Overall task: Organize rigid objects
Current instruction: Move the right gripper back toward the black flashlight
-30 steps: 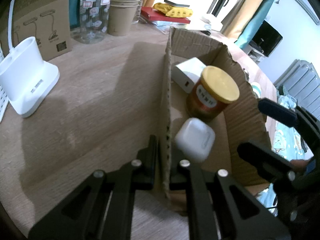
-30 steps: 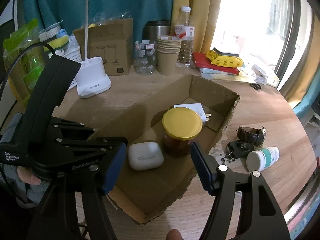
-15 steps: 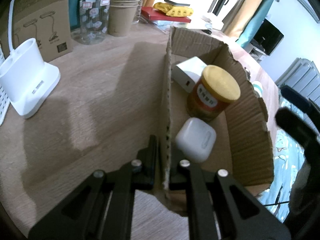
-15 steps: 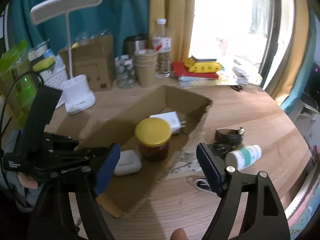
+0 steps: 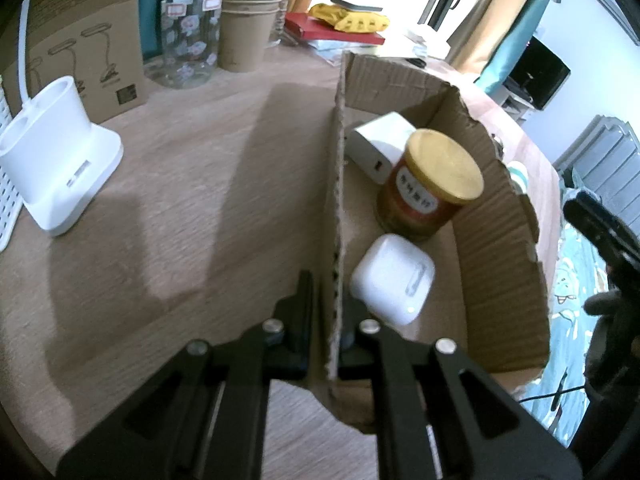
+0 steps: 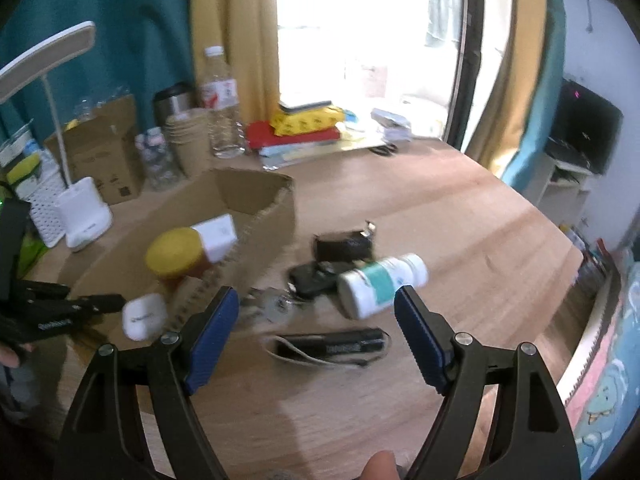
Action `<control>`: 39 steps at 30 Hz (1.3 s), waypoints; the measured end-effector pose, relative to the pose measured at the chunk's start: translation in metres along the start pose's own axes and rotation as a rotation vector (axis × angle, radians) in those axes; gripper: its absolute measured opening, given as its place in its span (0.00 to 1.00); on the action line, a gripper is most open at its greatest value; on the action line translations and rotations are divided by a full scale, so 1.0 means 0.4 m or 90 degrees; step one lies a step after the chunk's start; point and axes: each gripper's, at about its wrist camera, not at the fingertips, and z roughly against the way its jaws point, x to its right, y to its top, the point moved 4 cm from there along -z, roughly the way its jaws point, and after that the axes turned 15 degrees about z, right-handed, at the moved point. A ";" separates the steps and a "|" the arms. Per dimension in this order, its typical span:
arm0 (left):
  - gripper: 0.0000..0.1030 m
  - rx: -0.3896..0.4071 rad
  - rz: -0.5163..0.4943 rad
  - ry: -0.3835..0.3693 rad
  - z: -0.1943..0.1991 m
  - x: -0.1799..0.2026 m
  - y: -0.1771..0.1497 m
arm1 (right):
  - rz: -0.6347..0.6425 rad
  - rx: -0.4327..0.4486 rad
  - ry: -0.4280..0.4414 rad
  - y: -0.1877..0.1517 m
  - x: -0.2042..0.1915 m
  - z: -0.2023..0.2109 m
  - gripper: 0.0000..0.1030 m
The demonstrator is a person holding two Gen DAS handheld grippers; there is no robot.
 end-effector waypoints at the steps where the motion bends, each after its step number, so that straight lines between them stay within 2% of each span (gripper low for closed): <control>1: 0.08 0.000 0.000 0.000 0.000 0.000 0.000 | -0.004 -0.006 -0.002 -0.011 0.007 -0.008 0.80; 12: 0.08 -0.001 0.003 -0.005 -0.001 -0.003 0.002 | -0.064 -0.033 0.015 -0.089 0.041 -0.064 0.80; 21: 0.08 -0.002 0.003 -0.015 0.000 -0.009 0.002 | -0.140 -0.076 0.022 -0.092 0.043 -0.121 0.80; 32: 0.08 0.000 0.000 -0.021 0.000 -0.010 -0.001 | -0.152 -0.112 -0.009 -0.070 0.017 -0.158 0.80; 36: 0.08 0.005 -0.004 -0.018 0.002 -0.006 -0.003 | -0.163 -0.127 -0.023 -0.075 0.020 -0.168 0.67; 39: 0.08 0.006 -0.005 -0.018 0.003 -0.004 -0.005 | -0.160 -0.131 -0.031 -0.075 0.015 -0.173 0.66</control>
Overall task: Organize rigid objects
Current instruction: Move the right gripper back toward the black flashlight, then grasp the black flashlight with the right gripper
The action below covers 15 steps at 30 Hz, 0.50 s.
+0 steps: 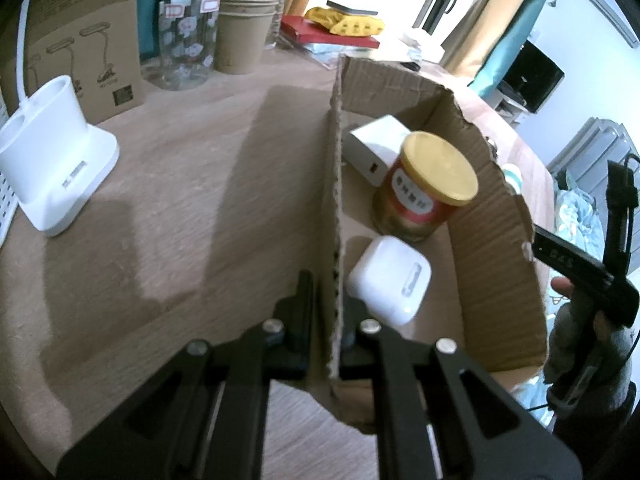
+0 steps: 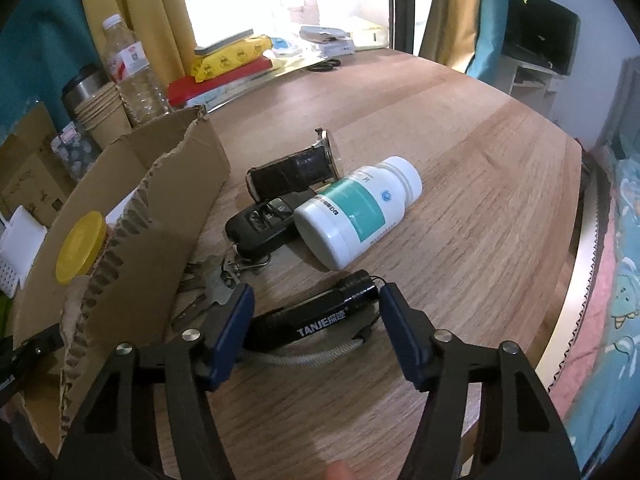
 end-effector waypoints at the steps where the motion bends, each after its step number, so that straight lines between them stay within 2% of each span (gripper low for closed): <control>1: 0.08 0.000 0.000 0.000 0.000 -0.001 0.002 | 0.004 0.000 -0.004 0.000 -0.003 0.000 0.65; 3: 0.08 0.000 0.001 -0.001 0.000 -0.001 0.001 | 0.010 -0.001 -0.009 -0.003 -0.008 -0.001 0.61; 9: 0.08 0.000 0.000 0.000 0.000 -0.001 0.002 | 0.021 -0.006 -0.018 -0.014 -0.010 -0.010 0.42; 15: 0.08 0.000 0.000 0.000 0.000 -0.002 0.002 | 0.022 -0.008 -0.016 -0.021 -0.002 -0.008 0.32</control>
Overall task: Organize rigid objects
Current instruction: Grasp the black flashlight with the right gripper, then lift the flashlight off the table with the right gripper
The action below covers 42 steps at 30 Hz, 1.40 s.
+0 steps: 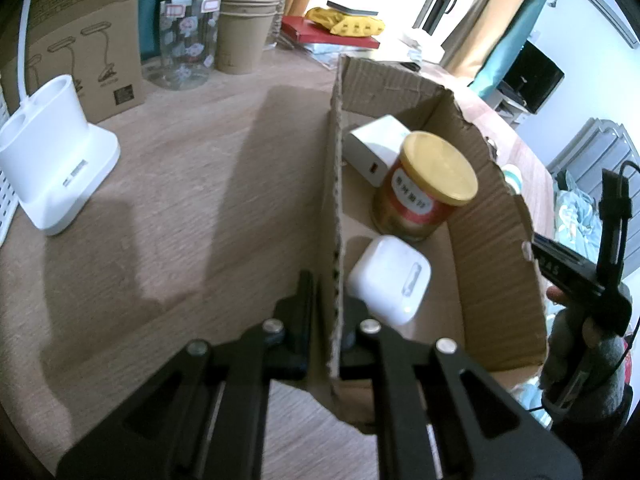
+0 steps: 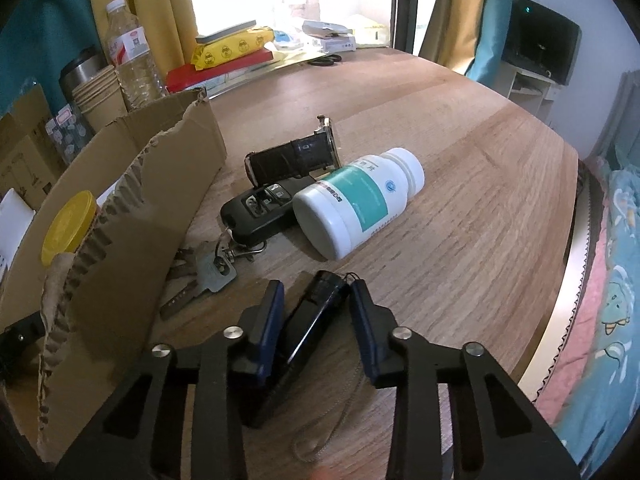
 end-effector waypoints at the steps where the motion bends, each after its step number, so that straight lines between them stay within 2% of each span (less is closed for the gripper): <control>1: 0.08 0.000 0.000 0.000 0.000 0.000 0.000 | 0.002 -0.001 0.003 0.000 -0.001 0.000 0.29; 7: 0.08 0.000 0.000 0.000 0.000 0.000 0.001 | 0.012 0.002 0.011 -0.002 -0.005 0.002 0.23; 36: 0.08 0.002 -0.001 0.000 0.003 0.000 0.000 | 0.048 0.064 0.024 0.048 -0.035 0.091 0.21; 42: 0.08 0.002 -0.002 0.001 0.003 0.000 0.000 | 0.051 0.059 0.026 0.047 -0.038 0.072 0.21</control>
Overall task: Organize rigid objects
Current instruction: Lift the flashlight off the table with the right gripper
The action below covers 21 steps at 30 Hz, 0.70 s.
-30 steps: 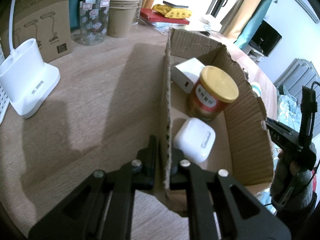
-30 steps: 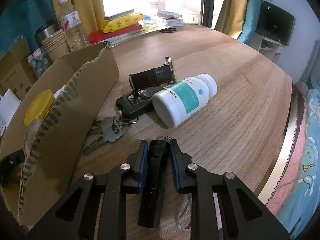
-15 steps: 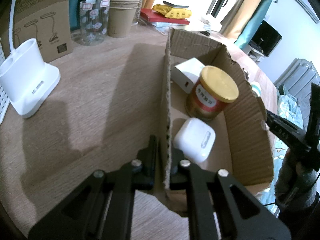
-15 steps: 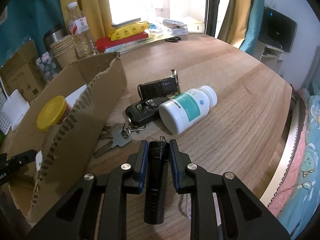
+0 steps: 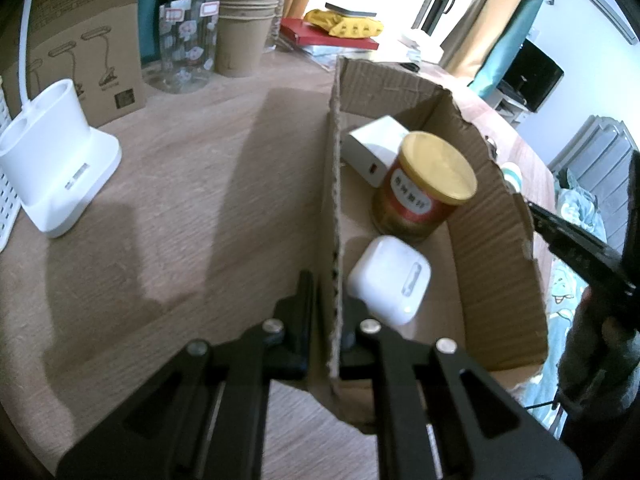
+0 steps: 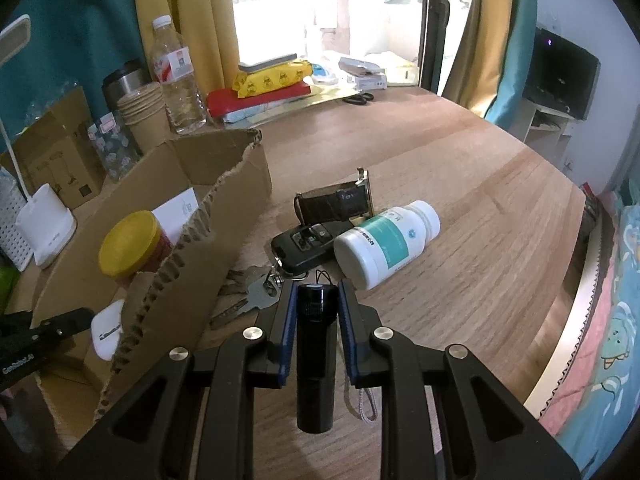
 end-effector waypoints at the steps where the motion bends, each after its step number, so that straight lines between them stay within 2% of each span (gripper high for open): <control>1: 0.08 0.000 0.000 0.000 0.000 0.000 0.000 | 0.001 -0.002 0.000 -0.002 0.000 -0.007 0.21; 17: 0.08 0.001 0.001 0.004 0.006 -0.005 0.004 | -0.017 -0.024 0.027 -0.029 0.004 -0.073 0.21; 21: 0.08 0.001 0.002 0.004 0.006 -0.007 0.006 | -0.008 -0.027 0.030 -0.034 -0.002 -0.065 0.26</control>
